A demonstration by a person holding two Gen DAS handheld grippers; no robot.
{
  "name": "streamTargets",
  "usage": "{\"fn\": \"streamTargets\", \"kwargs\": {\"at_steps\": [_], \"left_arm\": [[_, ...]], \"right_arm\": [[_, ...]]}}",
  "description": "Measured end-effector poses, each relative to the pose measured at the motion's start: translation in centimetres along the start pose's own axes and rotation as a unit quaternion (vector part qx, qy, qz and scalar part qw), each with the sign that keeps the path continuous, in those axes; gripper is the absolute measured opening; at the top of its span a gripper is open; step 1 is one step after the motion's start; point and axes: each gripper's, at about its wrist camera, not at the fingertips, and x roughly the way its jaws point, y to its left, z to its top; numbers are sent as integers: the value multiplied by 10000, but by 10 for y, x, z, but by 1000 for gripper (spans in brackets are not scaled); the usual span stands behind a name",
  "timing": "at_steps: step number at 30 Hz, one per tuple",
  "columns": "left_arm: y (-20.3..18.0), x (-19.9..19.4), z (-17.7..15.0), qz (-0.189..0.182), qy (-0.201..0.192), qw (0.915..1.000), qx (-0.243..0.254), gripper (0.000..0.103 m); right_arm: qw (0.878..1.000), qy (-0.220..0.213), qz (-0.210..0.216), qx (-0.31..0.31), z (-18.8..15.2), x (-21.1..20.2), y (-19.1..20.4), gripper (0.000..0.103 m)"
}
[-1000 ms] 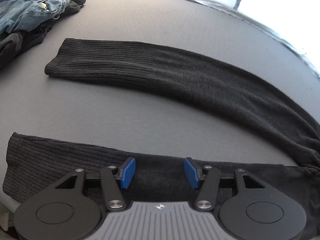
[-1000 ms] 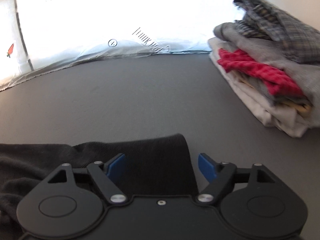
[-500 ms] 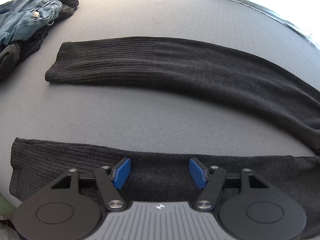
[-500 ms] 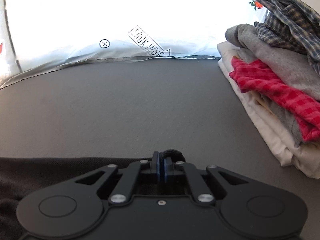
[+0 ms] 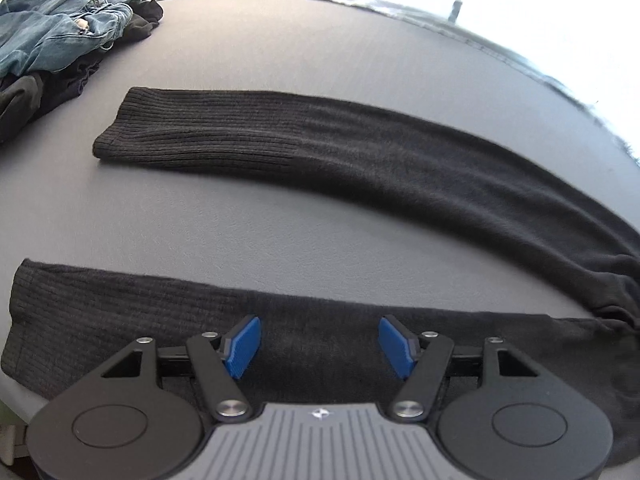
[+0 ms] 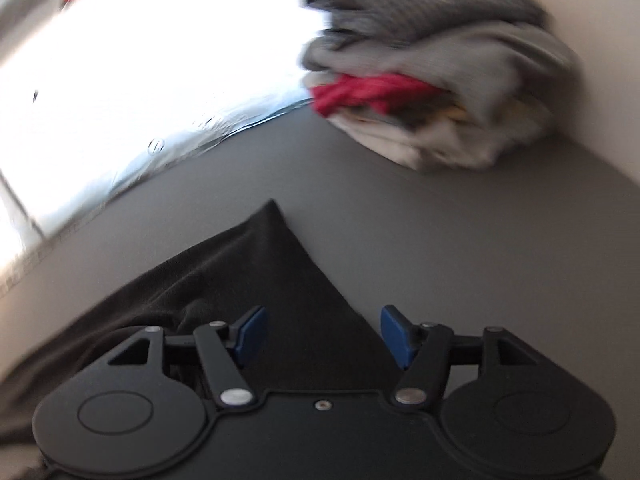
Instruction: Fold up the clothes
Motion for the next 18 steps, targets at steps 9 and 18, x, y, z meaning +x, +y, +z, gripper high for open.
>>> {"fn": "streamTargets", "kwargs": {"at_steps": [9,18], "left_arm": [[51,-30,-24,-346,-52,9956,-866,67],[69,-38,-42,-502,-3,9953,-824,67]], "right_arm": [[9635,194,615,2598,-61,-58,-89,57],[9032,560,1340,4038,-119,-63,-92,57]]}}
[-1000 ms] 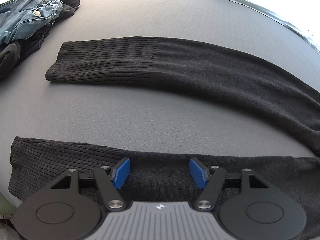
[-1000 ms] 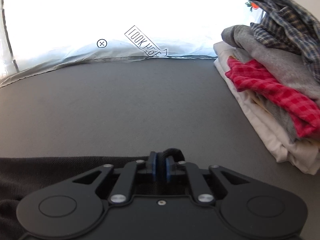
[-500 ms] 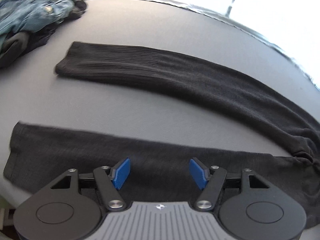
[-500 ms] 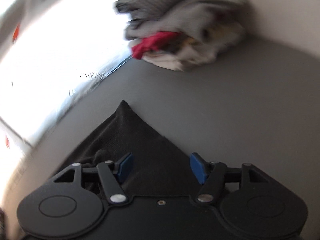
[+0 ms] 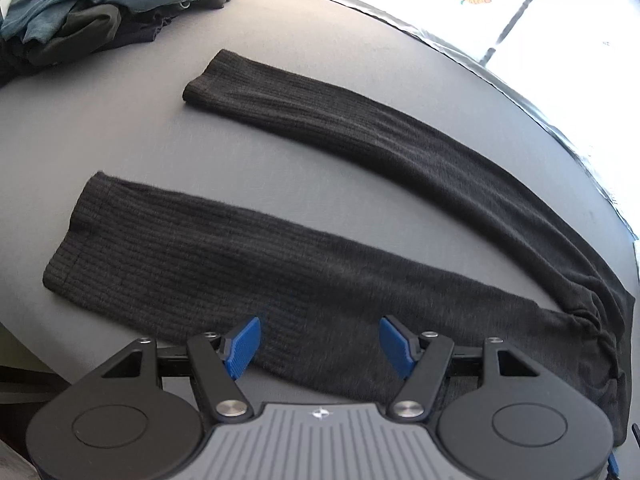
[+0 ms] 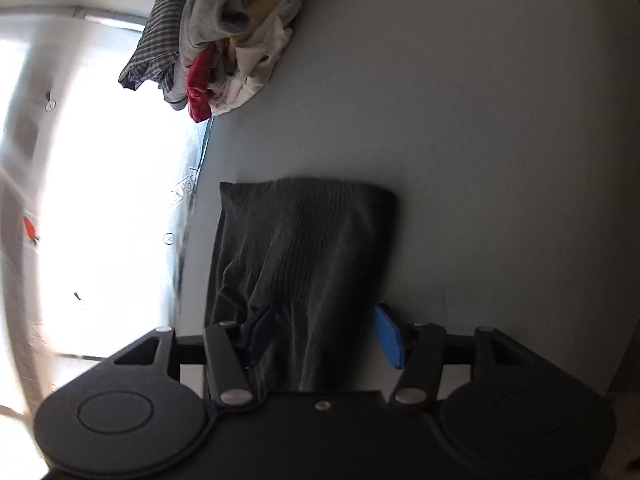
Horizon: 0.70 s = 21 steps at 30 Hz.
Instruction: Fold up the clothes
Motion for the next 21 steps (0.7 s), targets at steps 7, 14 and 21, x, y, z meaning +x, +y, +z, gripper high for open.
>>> {"fn": "streamTargets", "kwargs": {"at_steps": [7,14,21], "left_arm": [[18,-3,-11,-247,145,9994,-177,67],[44,-5,-18,-458,188,9968,-627,67],[86,-12,-22,-550,167,9902,-1274,39]], "right_arm": [[9960,343,474,677,-13,17,-8,49],[9971,302,11,704,-23,37,2,10],[9968,225,-53,769,-31,37,-1,3]]}}
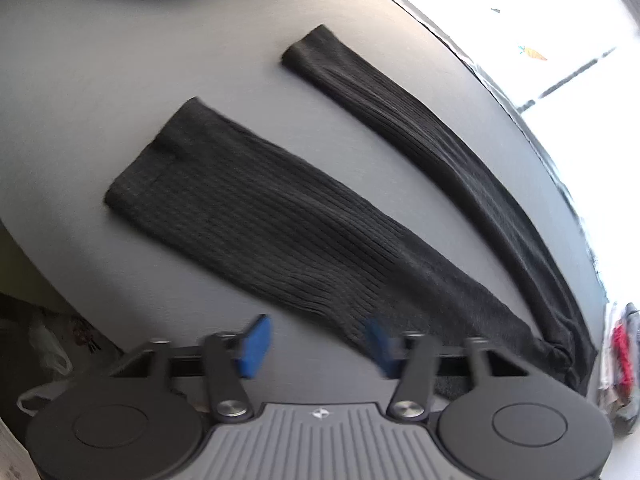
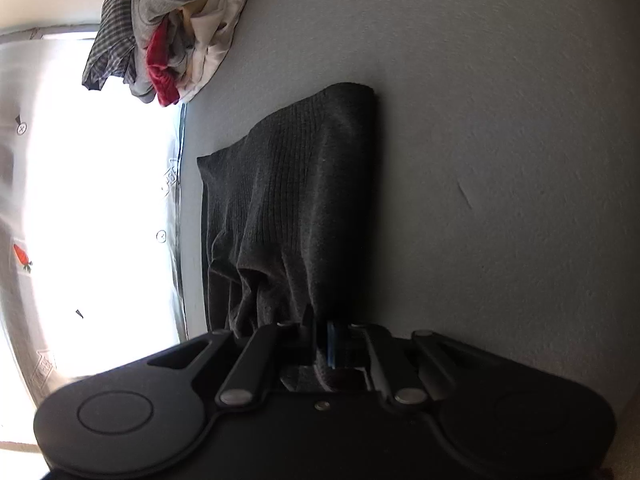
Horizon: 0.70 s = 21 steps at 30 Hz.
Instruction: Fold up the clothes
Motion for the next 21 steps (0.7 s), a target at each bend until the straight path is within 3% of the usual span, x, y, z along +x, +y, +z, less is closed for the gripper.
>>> {"fn": "streamTargets", "kwargs": {"at_steps": [3,8,15,21], "left_arm": [[14,0,3,15,54,9997,-251,32],[33,4,12,-93,81,9964,-841,32],[23,14,24,-118,193,9973,-700,40],[16,28,27,-582,581,9931,-837,41]], "right_arm": [[10000,-67,-32,-22,-3,0,1,3],[9997,-173,-25,193,-7,-1,-2,4],[9991,-255,-52,337,-12,1,-1,6],[9988,-291,-82,381,-15,2,2,8]]}}
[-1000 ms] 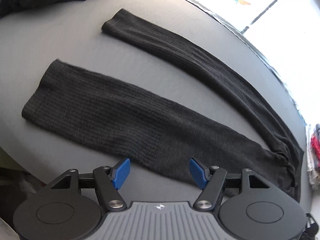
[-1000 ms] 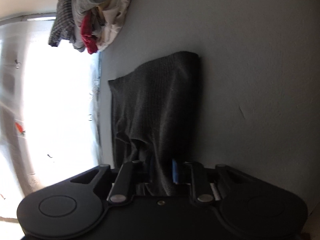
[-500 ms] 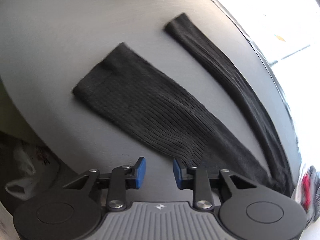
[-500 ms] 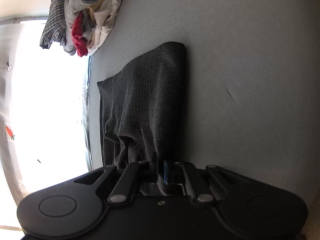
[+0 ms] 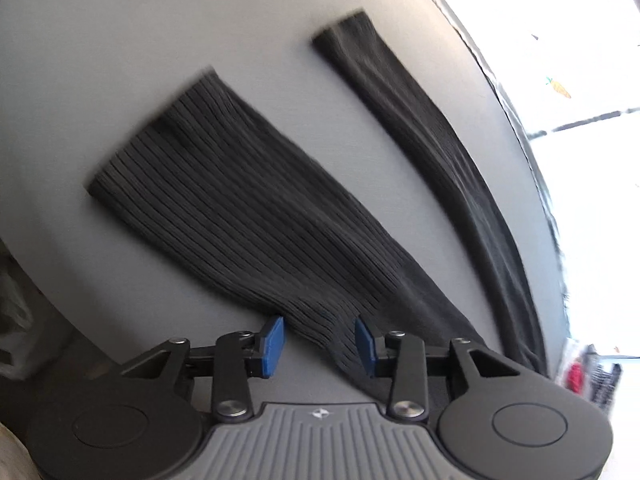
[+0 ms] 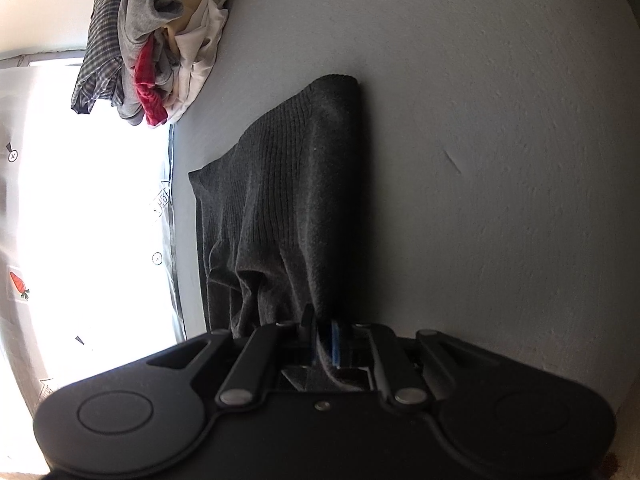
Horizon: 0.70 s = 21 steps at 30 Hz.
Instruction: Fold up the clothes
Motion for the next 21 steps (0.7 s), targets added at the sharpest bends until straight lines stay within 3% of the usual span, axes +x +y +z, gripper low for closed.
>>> {"fn": "streamTargets", "kwargs": {"at_steps": [4,12,16,21], "left_arm": [[-1,3,-1,-1,0,10000,-90,42],[4,8,-11,-359,-128,9962,-782,42],[3,11,-14,-531,-145,9921,-1127,32],[-10,12,-10,-99,-417,9940,-1004,32]], "right_arm": [[10000,15,23,20,1,-1,-1,8],[9999,68,92,-90,3,-3,0,12],[9998,80,66,-180,6,-3,2,12],[9997,50,27,-229,11,-5,5,18]]}}
